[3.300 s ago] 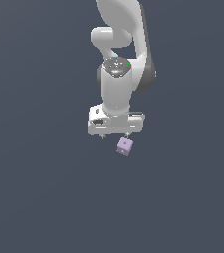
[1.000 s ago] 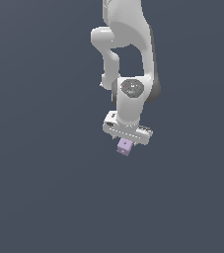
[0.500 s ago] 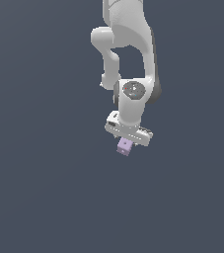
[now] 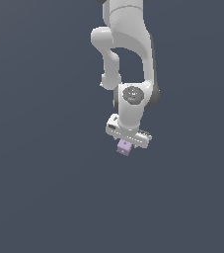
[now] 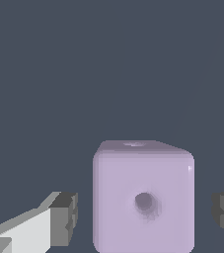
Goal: Pick up the object and move it to a goal position.
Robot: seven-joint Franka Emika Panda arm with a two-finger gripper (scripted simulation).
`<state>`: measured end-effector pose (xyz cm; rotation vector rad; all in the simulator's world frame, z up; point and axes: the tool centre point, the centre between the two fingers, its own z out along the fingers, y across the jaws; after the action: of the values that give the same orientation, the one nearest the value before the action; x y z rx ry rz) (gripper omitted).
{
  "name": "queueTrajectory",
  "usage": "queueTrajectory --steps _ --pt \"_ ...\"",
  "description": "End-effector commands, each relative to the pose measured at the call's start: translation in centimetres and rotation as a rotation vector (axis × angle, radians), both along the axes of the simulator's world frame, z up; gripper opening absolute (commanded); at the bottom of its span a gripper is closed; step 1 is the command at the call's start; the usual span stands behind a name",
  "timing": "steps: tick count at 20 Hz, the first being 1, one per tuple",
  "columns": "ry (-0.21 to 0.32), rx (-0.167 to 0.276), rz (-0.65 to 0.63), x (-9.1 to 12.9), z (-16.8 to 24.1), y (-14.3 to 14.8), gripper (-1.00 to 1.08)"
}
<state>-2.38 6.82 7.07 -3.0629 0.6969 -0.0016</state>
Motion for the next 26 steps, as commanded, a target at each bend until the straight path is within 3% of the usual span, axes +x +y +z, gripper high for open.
queueTrajectory --steps 1,9,10,26 --pt "0.001 0.0 -0.001 -0.1 -1.3 0.0 1.0" --pt "0.001 0.0 -0.003 0.0 -3.1 0.0 1.0" --pt "0.001 0.0 -0.003 0.0 -3.1 0.0 -1.0" --pt "0.001 0.0 -0.002 -0.5 -3.0 -0.8 -1.0"
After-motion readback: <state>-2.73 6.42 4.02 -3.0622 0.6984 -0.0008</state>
